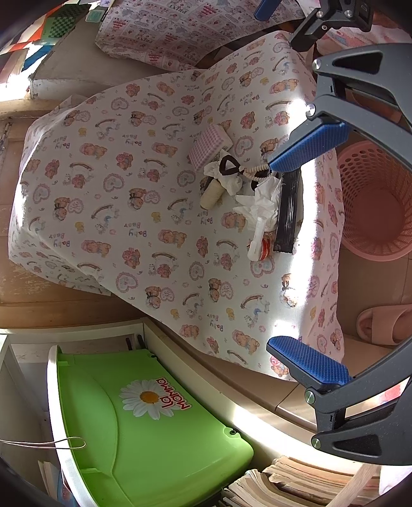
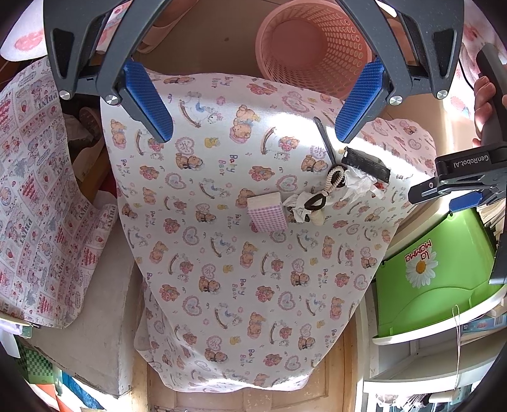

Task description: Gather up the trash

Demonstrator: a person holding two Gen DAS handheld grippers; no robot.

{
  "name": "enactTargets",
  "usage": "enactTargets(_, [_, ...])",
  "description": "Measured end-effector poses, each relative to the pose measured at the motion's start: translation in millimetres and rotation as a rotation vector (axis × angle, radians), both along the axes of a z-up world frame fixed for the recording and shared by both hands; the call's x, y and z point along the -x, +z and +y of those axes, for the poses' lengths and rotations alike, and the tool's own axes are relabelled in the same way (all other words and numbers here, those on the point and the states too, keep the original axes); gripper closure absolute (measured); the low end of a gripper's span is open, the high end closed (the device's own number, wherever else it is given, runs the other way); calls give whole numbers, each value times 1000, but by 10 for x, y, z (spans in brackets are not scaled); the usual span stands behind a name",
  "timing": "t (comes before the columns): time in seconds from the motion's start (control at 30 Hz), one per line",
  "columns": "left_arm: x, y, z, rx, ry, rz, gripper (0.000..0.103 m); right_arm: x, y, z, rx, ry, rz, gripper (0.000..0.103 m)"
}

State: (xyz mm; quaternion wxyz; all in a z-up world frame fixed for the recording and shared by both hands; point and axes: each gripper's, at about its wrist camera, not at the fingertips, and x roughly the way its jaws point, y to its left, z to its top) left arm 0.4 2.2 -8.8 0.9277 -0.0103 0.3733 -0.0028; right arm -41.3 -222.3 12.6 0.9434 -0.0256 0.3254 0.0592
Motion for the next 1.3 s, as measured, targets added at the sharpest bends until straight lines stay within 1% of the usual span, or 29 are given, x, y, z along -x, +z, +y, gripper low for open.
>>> enactTargets(0.07, [-11,-1,2,0,-1,33,1,7,-7,7,1,3,-9,0])
enactTargets(0.17, [-36,-32,-3,-2,-14,55,1,19,-37,35,10,11,-13,0])
enactTargets(0.27, [-72,-72,26,44,-27,96,1,20,-65,60,-5,56,-17,0])
enactTargets(0.33, [-99,-102,44,50,-22,111,1,1,-92,82,-5,75,-6,0])
enactTargets(0.37, [-119,-116,53,20,-15,120,1,-12,-110,95,3,73,1,0])
enactTargets(0.47, [-164,-182,81,-31,-10,144,2,-37,-170,120,22,70,11,0])
enactTargets(0.5, [-183,-204,85,-35,-18,150,6,-50,-187,120,25,69,15,0])
enactTargets(0.53, [-213,-227,81,-33,-35,160,15,-58,-202,117,25,67,18,0])
enactTargets(0.6, [-305,-284,50,-4,-70,183,27,-75,-225,108,13,69,22,0])
enactTargets(0.67, [-388,-340,26,62,-88,197,29,-98,-233,103,-4,74,25,0])
enactTargets(0.7, [-422,-363,20,90,-90,202,33,-111,-231,104,-5,71,27,0])
enactTargets(0.73, [-450,-378,19,109,-93,207,36,-124,-231,106,-3,69,28,0])
enactTargets(0.77, [-485,-386,19,125,-96,207,37,-135,-232,111,2,70,29,1])
enactTargets(0.87, [-580,-347,40,170,-117,184,39,-158,-241,132,24,71,30,10])
enactTargets(0.97, [-665,-311,65,206,-116,168,42,-185,-266,155,26,81,43,12])
enactTargets(1.03, [-710,-328,75,220,-110,177,53,-201,-279,179,26,88,47,14])
enactTargets(1.07, [-733,-345,79,240,-108,185,55,-207,-285,196,30,93,48,15])
enactTargets(1.13, [-773,-395,69,265,-107,202,68,-212,-300,236,43,100,45,15])
enactTargets(1.2, [-803,-433,27,267,-110,213,73,-213,-307,277,51,108,42,15])
enactTargets(1.27, [-810,-450,-25,237,-109,210,77,-209,-309,315,56,117,41,15])
enactTargets(1.3, [-818,-459,-48,220,-111,211,84,-209,-309,328,58,118,39,15])
